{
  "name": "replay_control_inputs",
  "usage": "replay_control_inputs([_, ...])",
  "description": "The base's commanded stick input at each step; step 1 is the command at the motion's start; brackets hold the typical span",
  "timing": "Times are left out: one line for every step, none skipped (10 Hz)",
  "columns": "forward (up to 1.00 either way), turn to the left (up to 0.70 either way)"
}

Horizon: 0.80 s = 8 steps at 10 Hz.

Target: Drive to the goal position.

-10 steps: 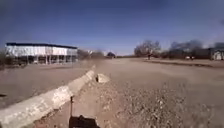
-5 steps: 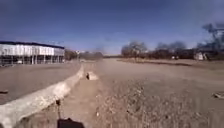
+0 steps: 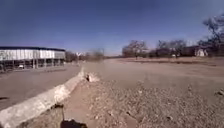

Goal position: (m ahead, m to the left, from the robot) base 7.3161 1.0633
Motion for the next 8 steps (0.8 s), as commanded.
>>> replay_control_inputs([1.00, -0.27])
replay_control_inputs([1.00, -0.27])
replay_control_inputs([1.00, -0.27])
replay_control_inputs([1.00, -0.27])
replay_control_inputs([1.00, -0.27])
replay_control_inputs([1.00, -0.21])
replay_control_inputs([1.00, -0.10])
replay_control_inputs([1.00, 0.00])
